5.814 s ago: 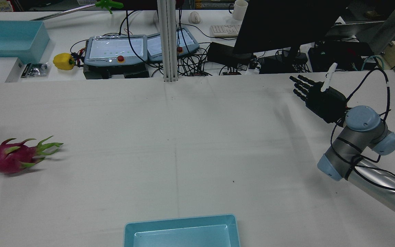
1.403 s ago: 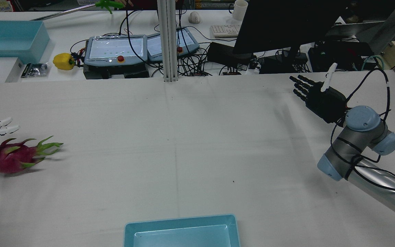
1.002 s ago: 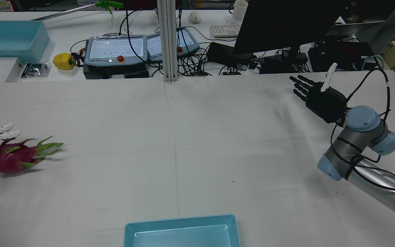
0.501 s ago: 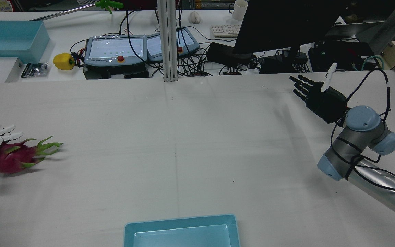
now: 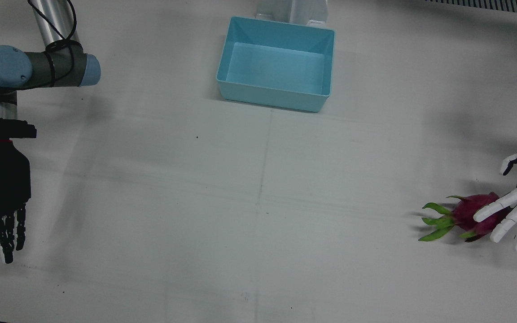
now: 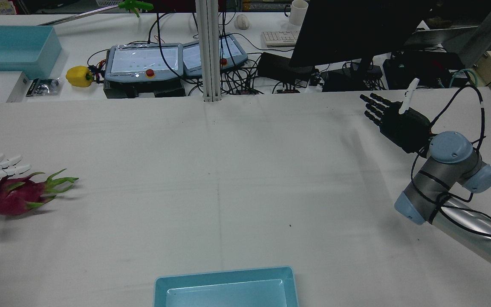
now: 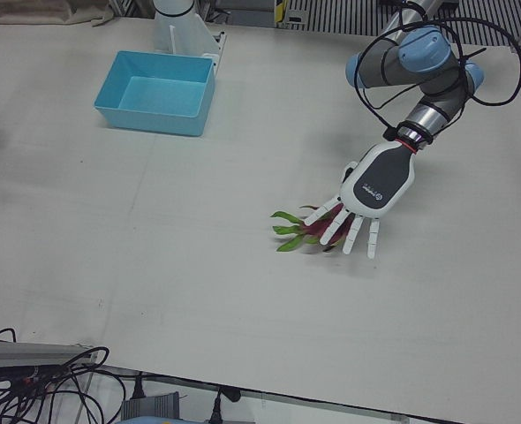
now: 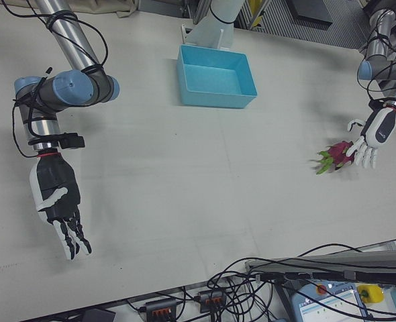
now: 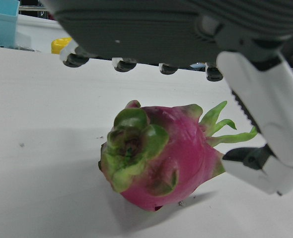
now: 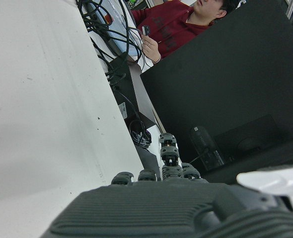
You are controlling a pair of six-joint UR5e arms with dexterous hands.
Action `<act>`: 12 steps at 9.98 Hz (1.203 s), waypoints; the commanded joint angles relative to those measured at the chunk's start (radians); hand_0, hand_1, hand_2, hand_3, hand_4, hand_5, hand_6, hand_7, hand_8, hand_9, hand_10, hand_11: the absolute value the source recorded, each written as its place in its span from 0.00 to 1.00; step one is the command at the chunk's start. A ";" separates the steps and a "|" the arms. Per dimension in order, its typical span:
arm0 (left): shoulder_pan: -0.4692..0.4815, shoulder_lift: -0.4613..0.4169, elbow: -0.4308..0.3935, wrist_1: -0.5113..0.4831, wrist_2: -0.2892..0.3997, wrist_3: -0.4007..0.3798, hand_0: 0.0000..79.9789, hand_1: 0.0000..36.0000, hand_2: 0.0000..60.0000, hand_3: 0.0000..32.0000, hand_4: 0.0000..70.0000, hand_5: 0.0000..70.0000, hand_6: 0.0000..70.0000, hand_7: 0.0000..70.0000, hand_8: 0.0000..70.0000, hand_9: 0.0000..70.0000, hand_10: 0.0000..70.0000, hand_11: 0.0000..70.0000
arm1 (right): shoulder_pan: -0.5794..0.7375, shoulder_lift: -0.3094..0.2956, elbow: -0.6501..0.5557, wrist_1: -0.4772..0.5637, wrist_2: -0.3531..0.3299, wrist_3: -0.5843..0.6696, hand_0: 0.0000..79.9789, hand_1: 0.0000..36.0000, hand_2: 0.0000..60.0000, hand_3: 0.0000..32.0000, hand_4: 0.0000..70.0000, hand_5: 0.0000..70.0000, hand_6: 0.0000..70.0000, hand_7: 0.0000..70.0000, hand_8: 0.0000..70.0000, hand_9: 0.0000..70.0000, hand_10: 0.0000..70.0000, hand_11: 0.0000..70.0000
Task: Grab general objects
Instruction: 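Close the left hand fingers around the dragon fruit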
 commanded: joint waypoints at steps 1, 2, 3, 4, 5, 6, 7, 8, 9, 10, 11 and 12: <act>0.015 0.000 0.009 -0.020 -0.014 -0.021 0.61 1.00 1.00 1.00 0.00 0.00 0.00 0.00 0.00 0.00 0.00 0.00 | 0.000 0.000 0.000 0.000 0.000 0.000 0.00 0.00 0.00 0.00 0.00 0.00 0.00 0.00 0.00 0.00 0.00 0.00; 0.017 -0.001 0.009 -0.020 -0.015 -0.021 0.61 1.00 1.00 1.00 0.00 0.00 0.00 0.00 0.00 0.00 0.00 0.00 | 0.000 0.000 -0.002 0.000 0.000 0.000 0.00 0.00 0.00 0.00 0.00 0.00 0.00 0.00 0.00 0.00 0.00 0.00; 0.023 -0.003 0.009 -0.020 -0.020 -0.023 0.62 1.00 1.00 1.00 0.00 0.00 0.00 0.00 0.00 0.00 0.00 0.00 | 0.000 0.000 0.000 0.000 -0.001 0.000 0.00 0.00 0.00 0.00 0.00 0.00 0.00 0.00 0.00 0.00 0.00 0.00; 0.027 -0.003 0.009 -0.022 -0.029 -0.023 0.61 1.00 1.00 1.00 0.00 0.00 0.00 0.00 0.00 0.00 0.00 0.00 | 0.000 0.000 0.000 0.000 0.000 0.000 0.00 0.00 0.00 0.00 0.00 0.00 0.00 0.00 0.00 0.00 0.00 0.00; 0.046 -0.006 0.011 -0.022 -0.046 -0.027 0.62 1.00 1.00 1.00 0.00 0.00 0.00 0.00 0.00 0.00 0.00 0.01 | 0.000 0.000 0.000 0.000 -0.001 0.000 0.00 0.00 0.00 0.00 0.00 0.00 0.00 0.00 0.00 0.00 0.00 0.00; 0.110 -0.009 0.012 -0.025 -0.098 -0.038 0.62 1.00 1.00 1.00 0.00 0.00 0.00 0.00 0.00 0.00 0.00 0.01 | 0.000 0.000 0.000 0.000 0.000 0.000 0.00 0.00 0.00 0.00 0.00 0.00 0.00 0.00 0.00 0.00 0.00 0.00; 0.176 -0.009 0.012 -0.020 -0.151 -0.039 0.60 1.00 1.00 1.00 0.00 0.00 0.00 0.00 0.00 0.00 0.00 0.00 | 0.000 0.000 0.000 0.000 0.000 0.000 0.00 0.00 0.00 0.00 0.00 0.00 0.00 0.00 0.00 0.00 0.00 0.00; 0.188 -0.009 0.009 -0.019 -0.175 -0.039 0.60 1.00 1.00 1.00 0.00 0.00 0.00 0.00 0.00 0.00 0.00 0.00 | 0.000 0.000 0.000 0.000 0.000 0.000 0.00 0.00 0.00 0.00 0.00 0.00 0.00 0.00 0.00 0.00 0.00 0.00; 0.185 -0.009 0.008 -0.025 -0.177 -0.039 0.61 1.00 1.00 1.00 0.00 0.00 0.00 0.00 0.00 0.00 0.00 0.00 | 0.000 0.000 0.000 0.000 -0.001 0.000 0.00 0.00 0.00 0.00 0.00 0.00 0.00 0.00 0.00 0.00 0.00 0.00; 0.184 -0.006 0.002 -0.026 -0.189 -0.038 0.61 1.00 1.00 1.00 0.00 0.00 0.00 0.00 0.00 0.00 0.00 0.00 | 0.000 0.000 0.000 0.000 0.000 0.000 0.00 0.00 0.00 0.00 0.00 0.00 0.00 0.00 0.00 0.00 0.00 0.00; 0.175 -0.008 -0.006 -0.029 -0.215 -0.039 0.61 1.00 1.00 1.00 0.00 0.00 0.00 0.00 0.00 0.00 0.00 0.00 | 0.000 0.000 0.000 0.000 0.000 0.000 0.00 0.00 0.00 0.00 0.00 0.00 0.00 0.00 0.00 0.00 0.00 0.00; 0.169 -0.011 -0.012 -0.028 -0.219 -0.039 0.61 1.00 1.00 1.00 0.00 0.00 0.00 0.00 0.00 0.00 0.00 0.00 | 0.000 0.000 0.000 0.000 0.000 0.000 0.00 0.00 0.00 0.00 0.00 0.00 0.00 0.00 0.00 0.00 0.00 0.00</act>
